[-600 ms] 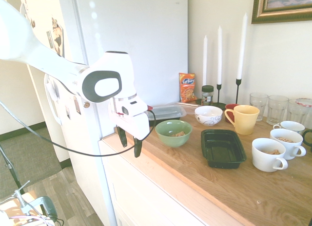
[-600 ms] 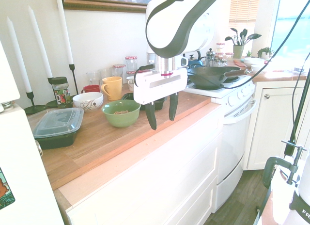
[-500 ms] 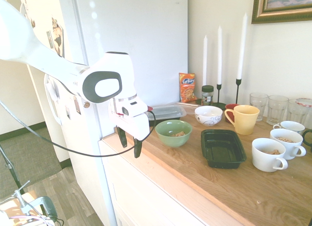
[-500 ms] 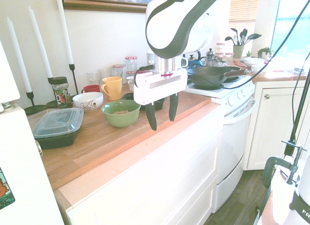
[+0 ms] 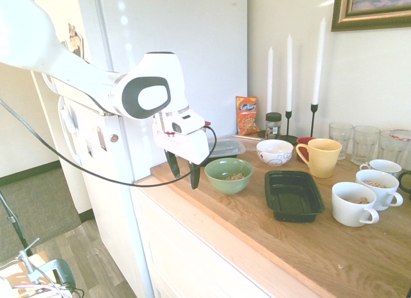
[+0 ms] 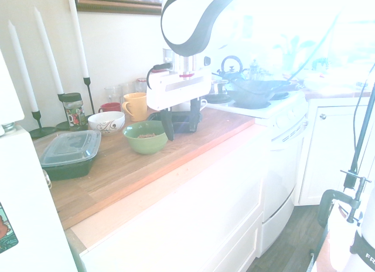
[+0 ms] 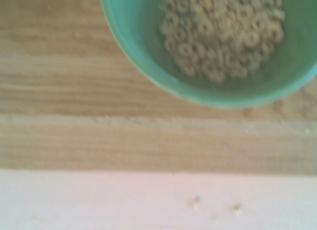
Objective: Pour the cereal into the box
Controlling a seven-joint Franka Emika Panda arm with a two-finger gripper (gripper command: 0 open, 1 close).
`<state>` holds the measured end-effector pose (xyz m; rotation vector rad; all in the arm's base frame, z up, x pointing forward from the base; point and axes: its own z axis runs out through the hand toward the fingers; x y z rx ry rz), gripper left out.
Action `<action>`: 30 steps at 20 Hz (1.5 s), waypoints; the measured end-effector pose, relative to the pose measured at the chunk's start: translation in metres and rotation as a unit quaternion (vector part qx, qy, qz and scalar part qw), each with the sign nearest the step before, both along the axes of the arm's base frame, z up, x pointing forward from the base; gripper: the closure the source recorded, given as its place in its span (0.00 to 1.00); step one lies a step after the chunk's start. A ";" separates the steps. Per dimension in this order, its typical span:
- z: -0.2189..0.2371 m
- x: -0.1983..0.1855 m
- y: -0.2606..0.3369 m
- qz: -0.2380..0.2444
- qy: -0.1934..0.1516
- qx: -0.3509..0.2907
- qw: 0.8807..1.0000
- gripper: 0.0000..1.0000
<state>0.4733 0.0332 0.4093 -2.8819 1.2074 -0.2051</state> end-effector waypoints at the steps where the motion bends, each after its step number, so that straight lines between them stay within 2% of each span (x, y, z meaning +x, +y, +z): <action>1: 0.001 0.007 0.005 0.003 -0.002 -0.002 1.000 0.00; 10: 0.006 0.082 0.048 0.030 -0.033 -0.022 0.999 0.00; 16: -0.035 0.124 0.048 0.021 -0.014 -0.026 0.999 0.00; 28: -0.064 0.145 0.044 0.017 -0.002 -0.033 0.999 0.00; 29: -0.066 0.146 0.044 0.017 -0.003 -0.034 0.999 1.00; 30: -0.068 0.146 0.044 0.017 -0.002 -0.034 0.999 1.00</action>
